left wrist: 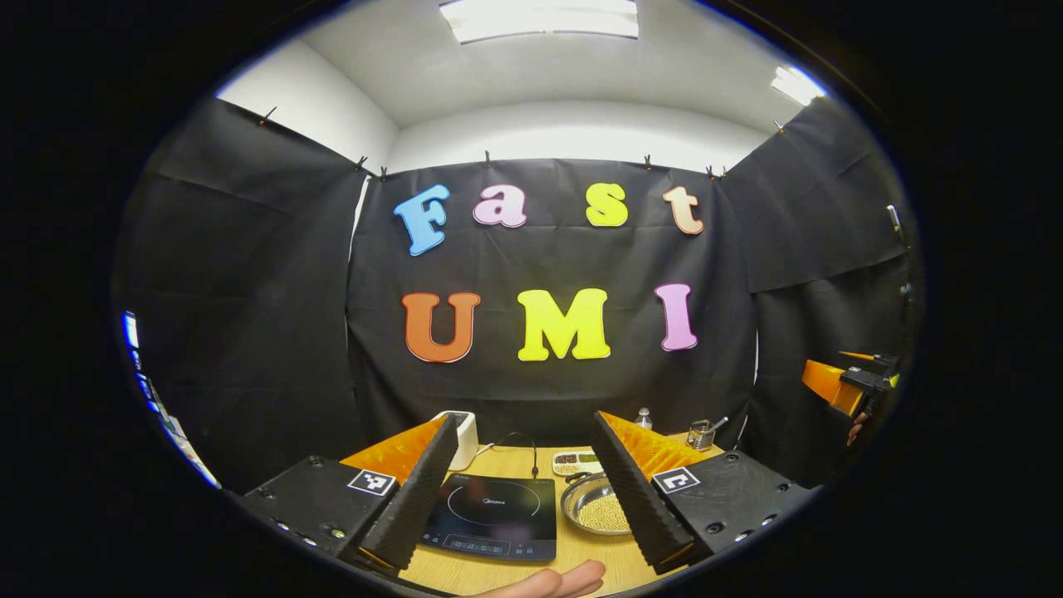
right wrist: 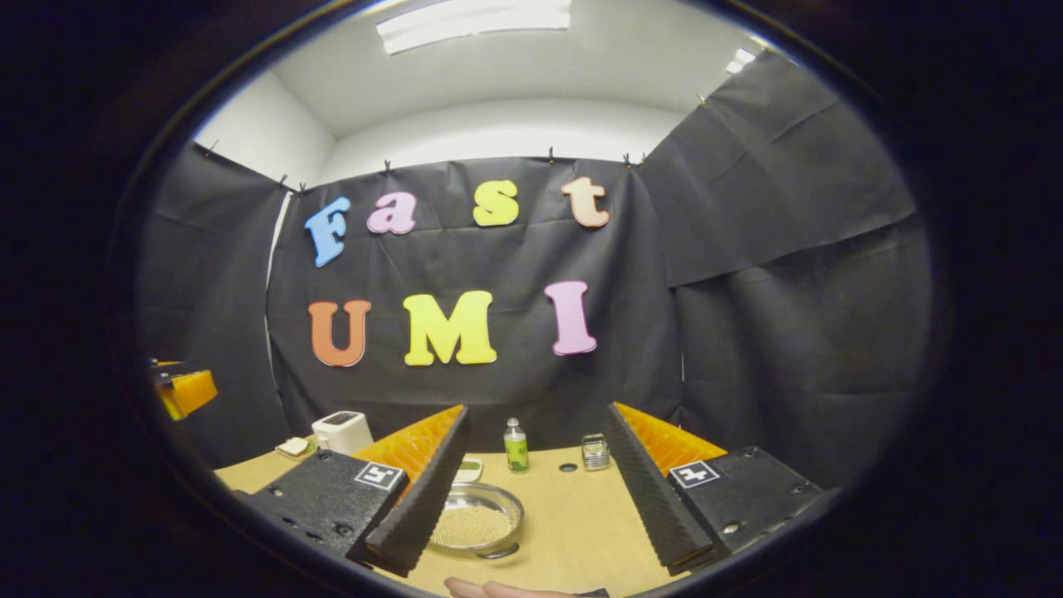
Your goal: First push the handle of the pot to place it horizontally, then grasp the pot with both hands and set it on the induction cooktop.
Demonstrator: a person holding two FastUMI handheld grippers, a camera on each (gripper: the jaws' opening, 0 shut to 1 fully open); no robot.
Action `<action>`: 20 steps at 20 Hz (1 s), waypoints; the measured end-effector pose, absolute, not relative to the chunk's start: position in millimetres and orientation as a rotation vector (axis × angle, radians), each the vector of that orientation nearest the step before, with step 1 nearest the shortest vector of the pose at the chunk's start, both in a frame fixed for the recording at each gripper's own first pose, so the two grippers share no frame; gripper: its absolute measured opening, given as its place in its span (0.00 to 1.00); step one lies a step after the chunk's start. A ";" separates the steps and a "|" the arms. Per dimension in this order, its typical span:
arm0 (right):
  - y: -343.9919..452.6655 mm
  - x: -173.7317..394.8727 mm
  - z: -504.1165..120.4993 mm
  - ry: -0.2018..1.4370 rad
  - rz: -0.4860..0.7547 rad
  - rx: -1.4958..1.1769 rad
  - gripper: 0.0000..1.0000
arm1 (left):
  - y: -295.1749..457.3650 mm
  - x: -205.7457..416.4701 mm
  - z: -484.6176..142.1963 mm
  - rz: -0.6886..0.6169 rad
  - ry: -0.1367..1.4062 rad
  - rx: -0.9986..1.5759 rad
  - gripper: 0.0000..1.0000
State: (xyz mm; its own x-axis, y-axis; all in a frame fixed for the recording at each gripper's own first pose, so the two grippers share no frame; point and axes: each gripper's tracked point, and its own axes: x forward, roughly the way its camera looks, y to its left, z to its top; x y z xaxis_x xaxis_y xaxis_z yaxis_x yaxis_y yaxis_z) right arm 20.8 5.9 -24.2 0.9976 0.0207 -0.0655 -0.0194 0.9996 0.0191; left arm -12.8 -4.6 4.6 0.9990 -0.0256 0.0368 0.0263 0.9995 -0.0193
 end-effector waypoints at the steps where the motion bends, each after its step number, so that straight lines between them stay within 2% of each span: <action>1: 5.3 22.7 -26.5 0.072 0.019 0.017 0.97 | -5.0 -12.2 2.5 -0.025 -0.033 -0.019 0.96; 5: 13.6 29.1 -40.5 0.107 0.041 0.019 0.98 | -3.1 -10.9 -5.3 -0.022 -0.021 -0.023 0.96; 9: 19.7 36.4 -57.3 0.140 0.056 0.014 0.94 | -0.1 -10.0 -12.6 -0.020 -0.009 -0.030 0.96; 12: 30.5 40.5 -74.2 0.182 0.090 0.016 0.75 | 0.1 -10.1 -18.0 -0.029 0.003 -0.033 0.96; 13: 36.2 42.1 -82.0 0.204 0.108 0.015 0.72 | -0.8 -10.9 -18.8 -0.034 0.003 -0.038 0.96; 15: 41.5 44.6 -99.9 0.249 0.126 0.004 0.58 | -2.4 -13.6 -17.7 -0.045 -0.003 -0.047 0.96; 16: 45.3 45.4 -108.0 0.269 0.137 -0.006 0.55 | -2.0 -14.9 -17.6 -0.045 -0.006 -0.044 0.96; 18: 59.5 44.8 -126.4 0.319 0.182 -0.027 0.36 | 1.0 -15.4 -19.9 -0.039 -0.007 -0.033 0.96; 19: 63.7 43.9 -135.7 0.343 0.195 -0.035 0.15 | 1.4 -14.2 -22.6 -0.039 -0.006 -0.029 0.96; 20: 64.9 45.0 -145.0 0.364 0.202 -0.042 0.09 | 2.0 -14.0 -24.6 -0.037 -0.004 -0.028 0.96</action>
State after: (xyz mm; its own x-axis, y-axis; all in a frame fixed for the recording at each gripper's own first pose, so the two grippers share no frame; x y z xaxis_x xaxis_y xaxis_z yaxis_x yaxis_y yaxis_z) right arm 45.0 64.9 -145.0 0.9147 0.1885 -0.3575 -0.2034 0.9791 -0.0043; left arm -14.0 2.0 -24.6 0.9993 -0.0371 0.0045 0.0372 0.9989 -0.0282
